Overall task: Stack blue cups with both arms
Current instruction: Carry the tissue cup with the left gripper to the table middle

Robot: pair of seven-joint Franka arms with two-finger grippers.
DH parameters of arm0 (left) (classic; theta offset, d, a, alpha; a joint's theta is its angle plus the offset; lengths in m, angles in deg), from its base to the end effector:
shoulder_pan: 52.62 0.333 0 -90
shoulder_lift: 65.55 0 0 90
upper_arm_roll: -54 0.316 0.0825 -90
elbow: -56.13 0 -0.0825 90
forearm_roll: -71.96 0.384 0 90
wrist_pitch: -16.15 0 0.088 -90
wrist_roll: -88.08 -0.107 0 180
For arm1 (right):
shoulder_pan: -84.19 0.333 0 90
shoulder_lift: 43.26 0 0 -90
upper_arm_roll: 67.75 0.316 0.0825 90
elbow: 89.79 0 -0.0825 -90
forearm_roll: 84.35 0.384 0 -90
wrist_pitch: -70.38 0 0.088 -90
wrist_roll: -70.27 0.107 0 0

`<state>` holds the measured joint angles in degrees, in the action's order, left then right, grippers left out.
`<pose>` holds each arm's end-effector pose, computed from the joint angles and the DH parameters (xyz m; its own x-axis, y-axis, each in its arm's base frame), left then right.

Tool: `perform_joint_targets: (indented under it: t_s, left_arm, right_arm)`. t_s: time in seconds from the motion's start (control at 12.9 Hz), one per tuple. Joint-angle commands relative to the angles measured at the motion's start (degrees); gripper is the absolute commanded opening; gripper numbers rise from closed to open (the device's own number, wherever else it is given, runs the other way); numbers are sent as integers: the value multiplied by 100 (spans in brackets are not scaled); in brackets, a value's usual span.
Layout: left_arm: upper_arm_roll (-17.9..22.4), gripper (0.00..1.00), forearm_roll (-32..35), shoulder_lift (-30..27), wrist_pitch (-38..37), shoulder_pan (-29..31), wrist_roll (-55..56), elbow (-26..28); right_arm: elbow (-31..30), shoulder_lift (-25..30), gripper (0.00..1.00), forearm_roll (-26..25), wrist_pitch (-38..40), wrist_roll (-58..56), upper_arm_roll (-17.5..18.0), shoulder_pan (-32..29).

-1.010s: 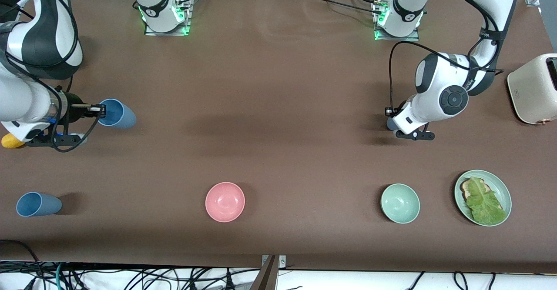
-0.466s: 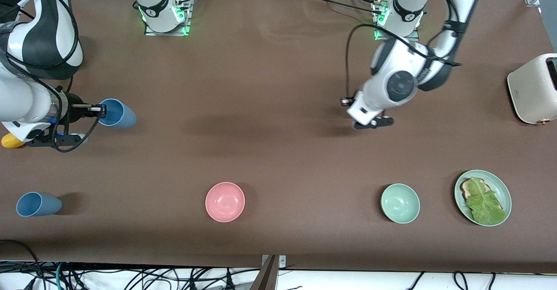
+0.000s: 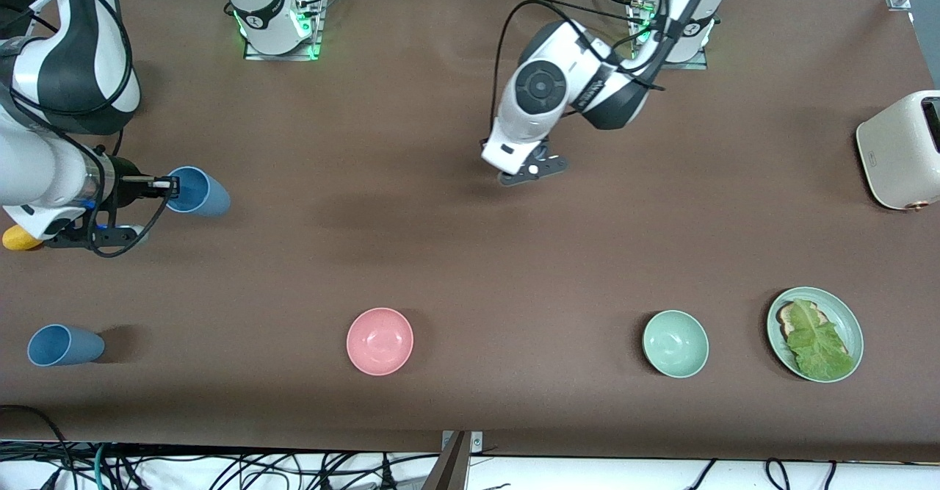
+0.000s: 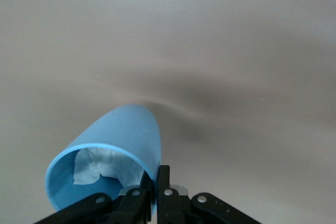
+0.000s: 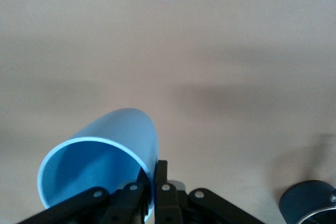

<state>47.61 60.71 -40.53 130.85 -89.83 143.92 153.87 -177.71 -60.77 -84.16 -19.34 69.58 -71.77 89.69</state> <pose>0.4663 -0.4512 0.3308 0.9184 0.3005 -0.2573 0.3098 -0.9508 -0.0046 0.6212 0.0211 0.4605 0.9622 0.0343 -0.2702 0.0398 -0.9991 0.0146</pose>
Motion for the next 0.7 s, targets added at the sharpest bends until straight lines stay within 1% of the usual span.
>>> perform_joint_targets:
  t_s: [0.0, 0.16, 0.39, 0.62]
  left_arm:
    - [103, 0, 290, 573, -133, -32, 234, -746]
    - [112, 0, 238, 600, -133, 134, 226, -939]
    - [112, 0, 176, 1021, -133, 223, 252, -1352]
    - [94, 0, 18, 1258, -89, 206, 225, -1379]
  right_arm:
    - [100, -7, 0, -1, 112, 7, 6, 4]
    - [100, -7, 0, -10, 112, 7, 6, 4]
    - [100, -7, 0, -10, 104, -2, 6, 4]
    - [108, -7, 0, -10, 95, -28, -3, -5]
